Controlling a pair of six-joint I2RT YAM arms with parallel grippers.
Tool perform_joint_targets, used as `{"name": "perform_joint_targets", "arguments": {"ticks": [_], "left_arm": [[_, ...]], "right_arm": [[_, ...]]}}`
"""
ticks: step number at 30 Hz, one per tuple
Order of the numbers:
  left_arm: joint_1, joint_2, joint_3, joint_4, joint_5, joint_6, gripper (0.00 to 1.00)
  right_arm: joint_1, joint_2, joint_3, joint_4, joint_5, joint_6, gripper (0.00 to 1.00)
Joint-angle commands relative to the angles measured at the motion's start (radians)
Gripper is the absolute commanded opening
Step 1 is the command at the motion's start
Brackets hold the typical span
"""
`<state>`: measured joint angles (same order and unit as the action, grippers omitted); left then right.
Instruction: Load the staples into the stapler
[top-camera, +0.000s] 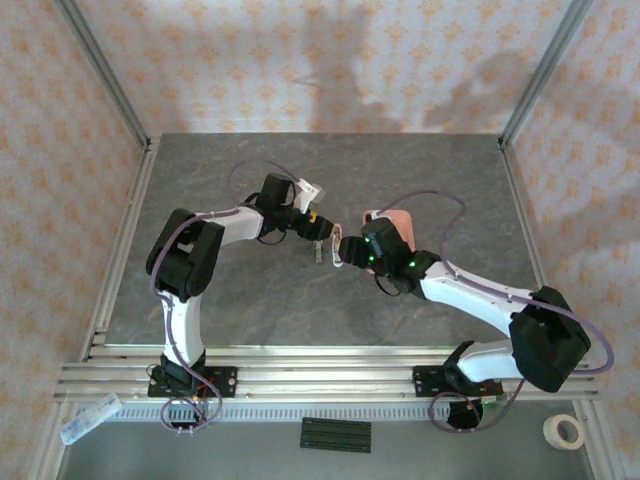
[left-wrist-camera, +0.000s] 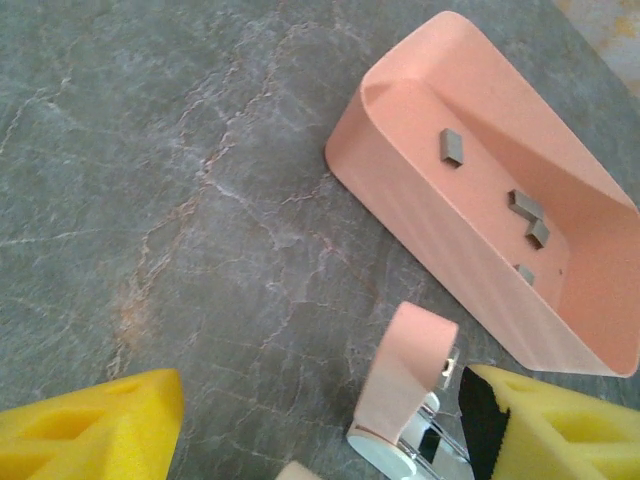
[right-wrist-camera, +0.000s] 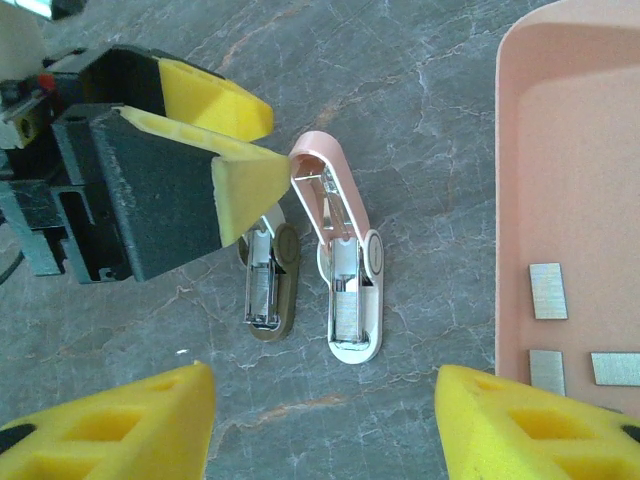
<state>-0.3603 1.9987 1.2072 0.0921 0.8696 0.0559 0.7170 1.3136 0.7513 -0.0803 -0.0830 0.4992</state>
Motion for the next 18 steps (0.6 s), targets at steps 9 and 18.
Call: {"name": "perform_joint_targets", "arguments": {"ticks": [9, 18], "left_arm": [[-0.009, 0.003, 0.039, -0.061, 0.132, 0.094, 0.71], [-0.012, -0.041, 0.006, -0.064, 0.143, 0.110, 0.70]], "right_arm": [[-0.005, -0.032, 0.030, -0.034, 0.017, -0.014, 0.62], [-0.004, -0.017, 0.037, -0.028, 0.005, -0.009, 0.62]]}}
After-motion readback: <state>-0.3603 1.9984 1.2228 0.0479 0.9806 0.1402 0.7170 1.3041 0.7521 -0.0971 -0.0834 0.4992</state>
